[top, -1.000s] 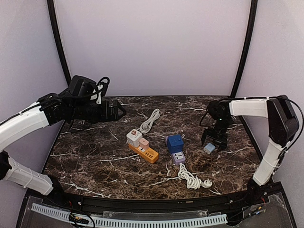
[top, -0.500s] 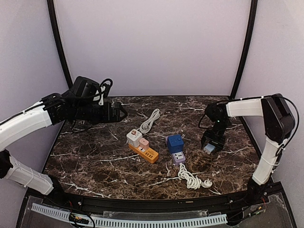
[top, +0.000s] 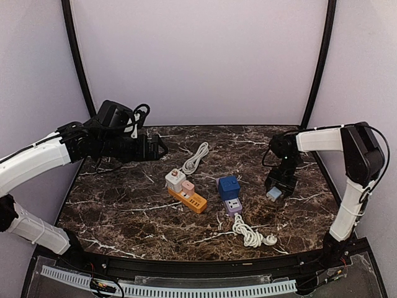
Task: Insert the plug
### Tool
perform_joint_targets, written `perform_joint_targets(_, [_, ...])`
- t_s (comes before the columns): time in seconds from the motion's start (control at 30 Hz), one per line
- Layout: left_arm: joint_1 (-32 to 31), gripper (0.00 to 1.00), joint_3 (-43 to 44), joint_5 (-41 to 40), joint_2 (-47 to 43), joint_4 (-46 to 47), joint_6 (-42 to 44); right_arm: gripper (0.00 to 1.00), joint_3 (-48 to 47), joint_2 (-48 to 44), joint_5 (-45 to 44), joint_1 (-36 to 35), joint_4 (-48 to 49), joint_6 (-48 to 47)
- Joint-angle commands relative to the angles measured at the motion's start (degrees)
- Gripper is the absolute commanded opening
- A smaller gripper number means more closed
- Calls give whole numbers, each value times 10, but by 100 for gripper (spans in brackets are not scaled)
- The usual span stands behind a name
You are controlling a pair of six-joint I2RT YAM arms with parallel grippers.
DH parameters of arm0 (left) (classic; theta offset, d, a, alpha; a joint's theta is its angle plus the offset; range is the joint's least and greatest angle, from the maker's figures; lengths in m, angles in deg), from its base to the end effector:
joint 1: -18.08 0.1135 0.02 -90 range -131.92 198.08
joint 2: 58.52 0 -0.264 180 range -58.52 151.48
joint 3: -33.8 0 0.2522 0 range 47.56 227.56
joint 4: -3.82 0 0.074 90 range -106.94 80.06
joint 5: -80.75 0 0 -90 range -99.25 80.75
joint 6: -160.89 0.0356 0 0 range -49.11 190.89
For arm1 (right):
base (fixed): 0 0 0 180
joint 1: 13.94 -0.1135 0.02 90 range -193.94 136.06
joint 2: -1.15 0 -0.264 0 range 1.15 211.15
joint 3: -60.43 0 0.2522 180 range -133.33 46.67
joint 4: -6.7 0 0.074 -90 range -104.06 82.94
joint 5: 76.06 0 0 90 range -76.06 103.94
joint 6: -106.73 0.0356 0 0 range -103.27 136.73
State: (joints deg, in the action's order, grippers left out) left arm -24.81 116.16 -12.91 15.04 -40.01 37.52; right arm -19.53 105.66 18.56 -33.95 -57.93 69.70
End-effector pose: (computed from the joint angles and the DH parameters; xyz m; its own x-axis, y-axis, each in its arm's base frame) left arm 0.2098 -0.1918 0.3424 -0.7037 -0.0955 -0.7040 0.3039 0.8552 -0.4198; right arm 0.2970 0.1112 0.1548 -0.8390 0.5413 0.0557 0.5440 0.8369 0.0599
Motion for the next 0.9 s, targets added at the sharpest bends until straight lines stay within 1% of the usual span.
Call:
perform_joint_targets(0.0, [2, 100, 18, 3, 1, 0, 11, 66, -20, 12, -10, 4, -9, 16])
perform_joint_targets(0.23, [2, 100, 17, 3, 0, -1, 13, 65, -23, 12, 5, 3, -3, 25])
perform_joint_targets(0.33, [2, 100, 17, 3, 1, -1, 12, 62, -20, 13, 11, 3, 1, 27])
perform_joint_targets(0.6, [2, 100, 17, 6, 6, 3, 12, 48, -18, 12, 14, 3, 5, 27])
perform_joint_targets(0.87, [2, 100, 16, 8, 9, 7, 12, 30, -19, 13, 19, 3, 12, 19])
